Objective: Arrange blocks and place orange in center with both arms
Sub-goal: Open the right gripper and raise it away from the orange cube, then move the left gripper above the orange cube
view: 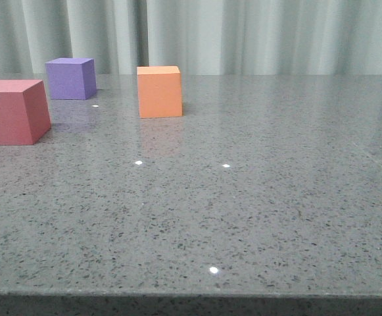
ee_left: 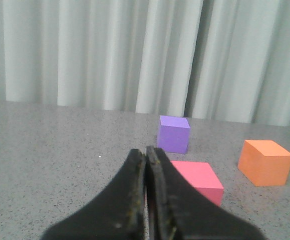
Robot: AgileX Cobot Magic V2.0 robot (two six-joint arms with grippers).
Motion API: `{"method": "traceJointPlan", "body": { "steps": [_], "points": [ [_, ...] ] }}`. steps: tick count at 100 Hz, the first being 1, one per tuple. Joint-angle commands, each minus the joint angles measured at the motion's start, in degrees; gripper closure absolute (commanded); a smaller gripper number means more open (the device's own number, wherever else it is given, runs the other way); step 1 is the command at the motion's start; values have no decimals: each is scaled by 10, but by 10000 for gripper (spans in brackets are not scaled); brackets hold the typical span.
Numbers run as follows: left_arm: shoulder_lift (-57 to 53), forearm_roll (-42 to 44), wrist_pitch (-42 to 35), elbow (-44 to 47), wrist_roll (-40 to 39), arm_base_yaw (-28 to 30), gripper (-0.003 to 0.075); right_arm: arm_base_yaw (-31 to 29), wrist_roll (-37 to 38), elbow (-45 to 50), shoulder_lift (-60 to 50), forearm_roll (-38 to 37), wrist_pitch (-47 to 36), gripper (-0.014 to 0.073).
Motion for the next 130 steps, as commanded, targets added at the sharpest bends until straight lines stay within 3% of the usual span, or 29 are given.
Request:
{"method": "traceJointPlan", "body": {
  "steps": [1, 33, 73, 85, 92, 102, 107, 121, 130],
  "points": [
    [66, -9, 35, -87, -4, 0, 741, -3, -2, -17, 6, -8, -49, 662],
    [316, -7, 293, -357, -4, 0, 741, -3, -2, -17, 6, -8, -49, 662],
    [453, -7, 324, -405, -4, 0, 724, -3, -2, -17, 6, -8, -49, 662],
    [459, -7, 324, -405, -4, 0, 574, -3, -2, -17, 6, -8, -49, 662],
    [459, -7, 324, -405, -1, 0, 400, -3, -2, -17, 6, -8, -49, 662],
    [459, -7, 326, -405, 0, 0, 96, -3, -2, -17, 6, -8, -49, 662],
    [459, -7, 327, -405, 0, 0, 1, -3, -2, -17, 6, -8, -49, 662],
    [459, -23, 329, -405, 0, 0, 81, -3, -2, -17, 6, -8, -49, 662],
    [463, -55, 320, -406, 0, -2, 84, -3, -2, -17, 6, -8, -49, 662]
  ]
}}
